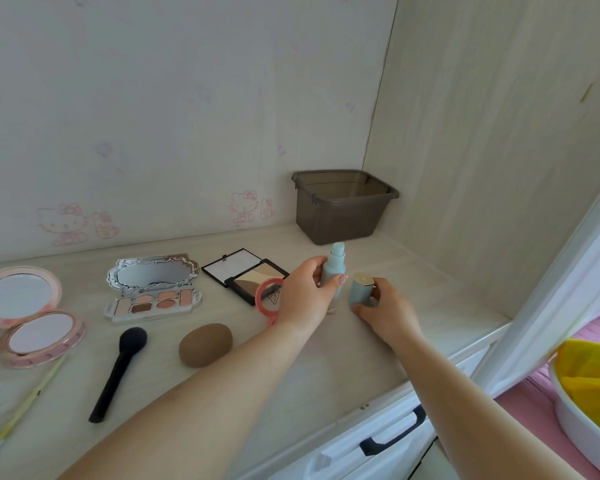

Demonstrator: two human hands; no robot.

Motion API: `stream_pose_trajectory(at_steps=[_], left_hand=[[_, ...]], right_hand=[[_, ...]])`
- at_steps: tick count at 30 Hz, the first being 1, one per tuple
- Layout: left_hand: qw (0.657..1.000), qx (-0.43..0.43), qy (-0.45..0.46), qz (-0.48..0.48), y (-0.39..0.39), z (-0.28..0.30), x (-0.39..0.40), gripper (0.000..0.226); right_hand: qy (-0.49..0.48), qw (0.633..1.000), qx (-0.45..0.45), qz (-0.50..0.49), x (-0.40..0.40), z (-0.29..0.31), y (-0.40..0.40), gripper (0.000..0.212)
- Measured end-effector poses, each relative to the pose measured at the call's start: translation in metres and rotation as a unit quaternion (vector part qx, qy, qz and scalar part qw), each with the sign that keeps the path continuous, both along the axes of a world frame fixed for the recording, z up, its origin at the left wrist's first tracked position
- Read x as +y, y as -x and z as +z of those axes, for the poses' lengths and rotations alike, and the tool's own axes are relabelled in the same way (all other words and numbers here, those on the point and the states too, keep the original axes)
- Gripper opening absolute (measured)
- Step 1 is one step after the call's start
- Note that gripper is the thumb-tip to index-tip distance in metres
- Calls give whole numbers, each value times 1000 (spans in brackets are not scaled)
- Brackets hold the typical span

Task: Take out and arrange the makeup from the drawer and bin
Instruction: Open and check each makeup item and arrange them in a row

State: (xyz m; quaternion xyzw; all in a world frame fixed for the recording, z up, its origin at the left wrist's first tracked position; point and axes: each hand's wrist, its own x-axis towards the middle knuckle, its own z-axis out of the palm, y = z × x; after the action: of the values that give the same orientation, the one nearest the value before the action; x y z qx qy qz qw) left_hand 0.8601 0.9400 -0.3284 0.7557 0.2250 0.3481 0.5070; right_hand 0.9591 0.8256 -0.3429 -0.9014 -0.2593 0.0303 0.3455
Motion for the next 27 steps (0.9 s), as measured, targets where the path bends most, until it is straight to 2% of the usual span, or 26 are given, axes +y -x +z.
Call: stream_pose_trajectory(at_steps=[9,17,27], left_hand=[[1000,7,4,-8,1,3,0,40],[999,0,30,-27,11,13,-2,65],[999,-39,29,-10,33,25,3,64]], right_hand=[[5,1000,-2,0,1,0,-1,54],[0,1000,-7,3,-1,0,2,58],[9,1000,22,10,-4,8,10,89]])
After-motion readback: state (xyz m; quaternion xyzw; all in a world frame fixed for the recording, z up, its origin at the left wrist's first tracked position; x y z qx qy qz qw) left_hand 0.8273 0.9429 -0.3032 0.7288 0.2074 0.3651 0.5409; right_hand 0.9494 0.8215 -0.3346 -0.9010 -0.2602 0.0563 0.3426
